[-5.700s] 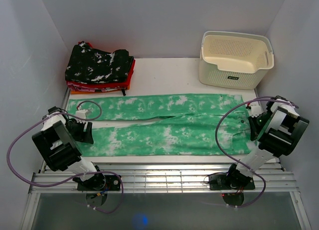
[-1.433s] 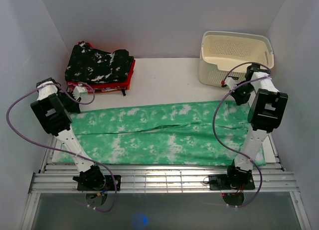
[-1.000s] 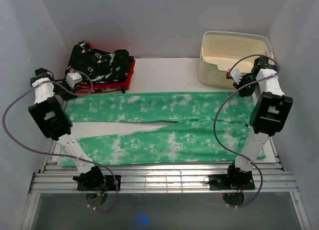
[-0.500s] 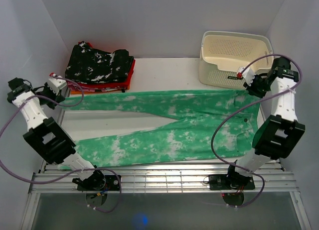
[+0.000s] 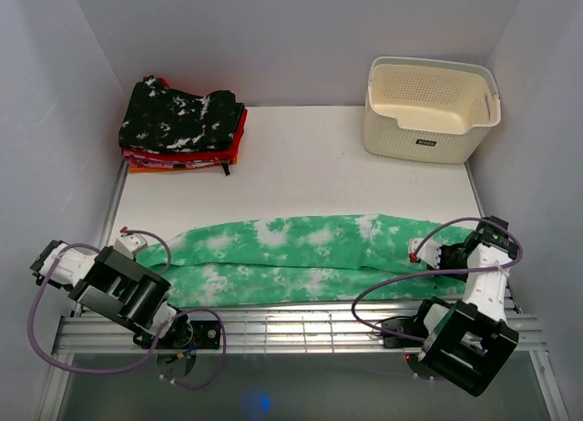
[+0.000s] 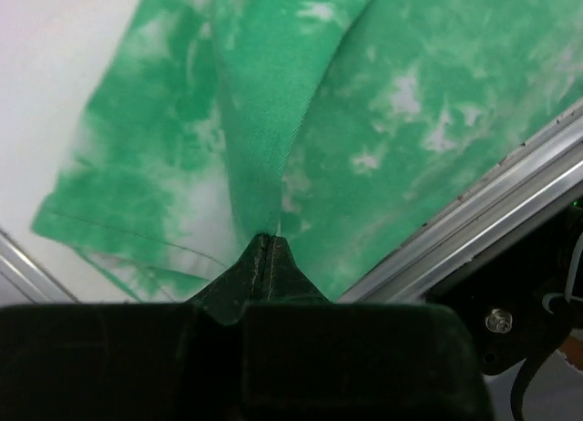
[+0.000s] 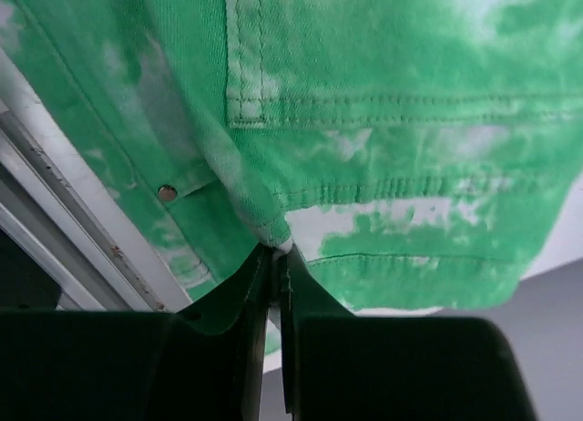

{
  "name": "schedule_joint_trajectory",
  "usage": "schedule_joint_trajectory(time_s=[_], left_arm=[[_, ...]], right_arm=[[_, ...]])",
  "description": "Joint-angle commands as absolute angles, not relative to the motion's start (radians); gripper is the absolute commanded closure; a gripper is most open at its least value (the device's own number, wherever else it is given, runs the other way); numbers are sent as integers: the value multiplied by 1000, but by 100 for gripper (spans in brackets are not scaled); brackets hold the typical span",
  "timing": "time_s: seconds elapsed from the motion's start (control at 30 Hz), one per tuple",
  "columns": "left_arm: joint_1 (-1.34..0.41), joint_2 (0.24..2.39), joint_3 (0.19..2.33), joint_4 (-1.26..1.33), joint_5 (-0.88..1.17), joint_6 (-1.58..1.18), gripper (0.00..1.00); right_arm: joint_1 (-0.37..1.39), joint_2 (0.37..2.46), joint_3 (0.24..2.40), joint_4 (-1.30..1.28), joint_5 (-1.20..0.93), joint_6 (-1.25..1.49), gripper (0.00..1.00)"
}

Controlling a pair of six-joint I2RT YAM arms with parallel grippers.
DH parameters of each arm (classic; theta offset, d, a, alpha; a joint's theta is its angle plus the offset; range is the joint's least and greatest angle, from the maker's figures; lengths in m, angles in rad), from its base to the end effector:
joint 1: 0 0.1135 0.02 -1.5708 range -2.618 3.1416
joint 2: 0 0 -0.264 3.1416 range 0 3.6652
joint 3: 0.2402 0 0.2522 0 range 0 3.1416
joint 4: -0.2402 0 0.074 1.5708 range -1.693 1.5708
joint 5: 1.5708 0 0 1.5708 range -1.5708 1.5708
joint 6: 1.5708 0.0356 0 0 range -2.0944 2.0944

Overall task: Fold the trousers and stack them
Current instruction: Fold the trousers

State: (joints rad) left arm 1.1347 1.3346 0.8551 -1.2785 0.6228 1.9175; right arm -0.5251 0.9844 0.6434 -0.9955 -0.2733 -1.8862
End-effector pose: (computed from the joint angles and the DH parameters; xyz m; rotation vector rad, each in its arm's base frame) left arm 0.0966 0.1581 0.2093 0.8891 2.3536 -0.2720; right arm 0.1346 -0.0669 0.2027 -1.7964 2.1470 -0.1703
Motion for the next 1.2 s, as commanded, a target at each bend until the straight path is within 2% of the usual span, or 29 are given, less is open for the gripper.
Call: schedule_joint_trajectory(time_s=[0.0, 0.2, 0.43, 0.63, 0.83, 1.17], left_arm=[[1144, 1336, 801, -1238, 489, 2046, 100], [1102, 1407, 765, -1013, 509, 1857, 100], [898, 1508, 896, -827, 586, 1456, 100], [755, 1630, 1038, -700, 558, 1235, 100], [693, 1785, 1247, -664, 552, 1060, 100], [672, 1833, 1558, -785, 627, 965, 100]], right_arm=[[-540, 962, 560, -970, -209, -1996, 92], [-538, 1106, 575, -838, -218, -1896, 92], [-522, 1438, 905, -870, -278, -1648, 92], [-494, 1538, 1042, -829, -272, -1557, 92], [-449, 1597, 1098, -828, -290, -1462, 92], [-439, 1640, 1349, -969, -380, -1402, 92]])
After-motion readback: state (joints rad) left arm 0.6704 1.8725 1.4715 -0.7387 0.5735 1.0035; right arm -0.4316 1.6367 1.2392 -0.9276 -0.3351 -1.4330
